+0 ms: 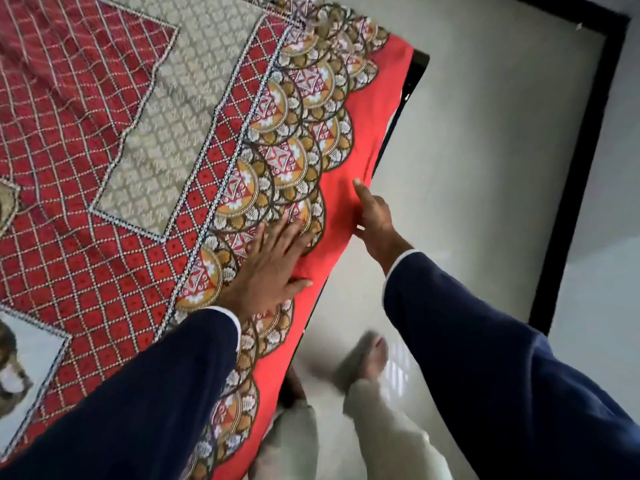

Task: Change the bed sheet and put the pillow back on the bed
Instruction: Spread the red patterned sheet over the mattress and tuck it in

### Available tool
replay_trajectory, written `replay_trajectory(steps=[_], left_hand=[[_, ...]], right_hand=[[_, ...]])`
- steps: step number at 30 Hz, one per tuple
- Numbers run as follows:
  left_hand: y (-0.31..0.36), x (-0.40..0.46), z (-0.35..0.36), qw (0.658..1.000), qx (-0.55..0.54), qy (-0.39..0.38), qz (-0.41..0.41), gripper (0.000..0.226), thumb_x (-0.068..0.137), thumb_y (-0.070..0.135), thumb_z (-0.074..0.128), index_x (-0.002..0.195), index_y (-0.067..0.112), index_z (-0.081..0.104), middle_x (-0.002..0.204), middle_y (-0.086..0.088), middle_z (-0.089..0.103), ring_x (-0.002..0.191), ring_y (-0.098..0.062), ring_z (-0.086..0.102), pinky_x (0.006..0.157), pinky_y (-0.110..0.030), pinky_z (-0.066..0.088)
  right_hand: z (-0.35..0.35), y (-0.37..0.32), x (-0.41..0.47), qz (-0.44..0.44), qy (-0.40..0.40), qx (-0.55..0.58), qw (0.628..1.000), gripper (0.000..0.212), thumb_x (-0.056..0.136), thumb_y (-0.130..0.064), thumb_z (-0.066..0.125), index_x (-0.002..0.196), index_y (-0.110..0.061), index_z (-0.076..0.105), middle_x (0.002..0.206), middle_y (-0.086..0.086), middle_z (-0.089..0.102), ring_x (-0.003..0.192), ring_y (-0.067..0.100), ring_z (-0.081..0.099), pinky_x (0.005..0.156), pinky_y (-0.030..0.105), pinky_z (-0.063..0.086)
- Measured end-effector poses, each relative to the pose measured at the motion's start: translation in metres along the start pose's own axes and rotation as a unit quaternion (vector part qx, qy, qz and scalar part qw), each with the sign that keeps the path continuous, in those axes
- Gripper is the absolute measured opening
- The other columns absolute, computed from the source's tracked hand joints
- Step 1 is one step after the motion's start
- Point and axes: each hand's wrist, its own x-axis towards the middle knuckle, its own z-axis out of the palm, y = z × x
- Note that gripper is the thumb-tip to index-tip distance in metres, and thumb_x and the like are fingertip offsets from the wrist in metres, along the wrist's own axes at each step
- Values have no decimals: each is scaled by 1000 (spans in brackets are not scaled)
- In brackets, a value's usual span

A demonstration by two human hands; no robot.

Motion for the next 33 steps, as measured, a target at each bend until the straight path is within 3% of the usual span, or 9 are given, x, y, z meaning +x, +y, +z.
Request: replay_trajectory(steps=[3, 6, 10, 15, 19, 23, 27, 31, 33], left_hand=[[6, 46, -8, 1000, 0, -10, -21, 110, 81, 70, 61, 161, 25, 0, 168, -3, -11, 154, -29, -12, 122, -62, 0], [13, 81, -14, 999, -2, 7, -39, 103, 85, 69, 56, 161, 25, 2, 169, -1, -10, 155, -25, -13, 122, -61, 1], [24, 108, -21, 999, 21, 15, -24, 77, 100, 61, 34, 161, 27, 2, 169, 1, -8, 155, -22, -9, 121, -63, 7], [55, 141, -51, 998, 54, -10, 38, 75, 102, 60, 30, 161, 24, 0, 169, -1, -11, 155, -22, -10, 122, -61, 7], [63, 173, -62, 994, 72, -58, 61, 76, 102, 62, 28, 161, 24, 1, 169, 2, -6, 155, -21, -9, 121, -60, 11], [51, 199, -64, 987, 105, -100, 65, 72, 101, 55, 37, 160, 23, 14, 169, 1, 5, 156, -22, -4, 118, -66, 14], [37, 228, -70, 988, 130, -84, 22, 67, 102, 52, 37, 160, 24, 16, 169, 0, 3, 156, -26, -4, 116, -70, 16], [26, 255, -74, 991, 121, -51, -14, 67, 101, 50, 38, 160, 33, 10, 169, 2, -7, 155, -32, -5, 114, -73, 16], [23, 266, -77, 992, 123, -42, -9, 67, 101, 51, 38, 160, 35, 10, 169, 2, -9, 155, -34, -5, 113, -74, 15]], right_hand=[[0, -28, 33, -35, -7, -55, 998, 42, 85, -54, 71, 103, -17, 65, 108, 2, 71, 95, 19, 68, 77, 34, 57], [-12, -35, 55, -61, -40, -94, 993, 33, 89, -45, 71, 98, -13, 71, 101, 7, 75, 89, 21, 71, 68, 30, 55], [-44, -33, 57, -90, -110, -51, 989, 29, 95, -30, 67, 101, -2, 75, 98, 10, 76, 84, 18, 72, 76, 31, 58], [-86, -38, 47, -75, -161, -6, 984, 25, 97, -19, 63, 104, 3, 72, 104, 18, 75, 91, 22, 72, 83, 33, 59], [-108, -30, 53, -57, -186, -50, 980, 36, 94, -36, 67, 87, -1, 72, 87, 14, 75, 80, 18, 65, 77, 39, 54], [-110, -29, 86, -41, -186, -213, 958, 31, 99, -32, 60, 72, -19, 66, 71, -1, 70, 65, 5, 63, 70, 26, 49], [-114, -69, 132, 25, -174, -188, 966, 11, 98, -7, 50, 97, -12, 59, 91, 8, 68, 70, 12, 60, 57, 18, 46], [-105, -147, 184, -27, -120, -118, 985, 9, 94, -26, 54, 97, -19, 58, 97, 6, 64, 81, 19, 59, 70, 30, 44], [-93, -186, 203, -42, -98, -69, 992, 29, 92, -39, 60, 110, -16, 61, 95, -1, 63, 77, 11, 58, 69, 24, 44]])
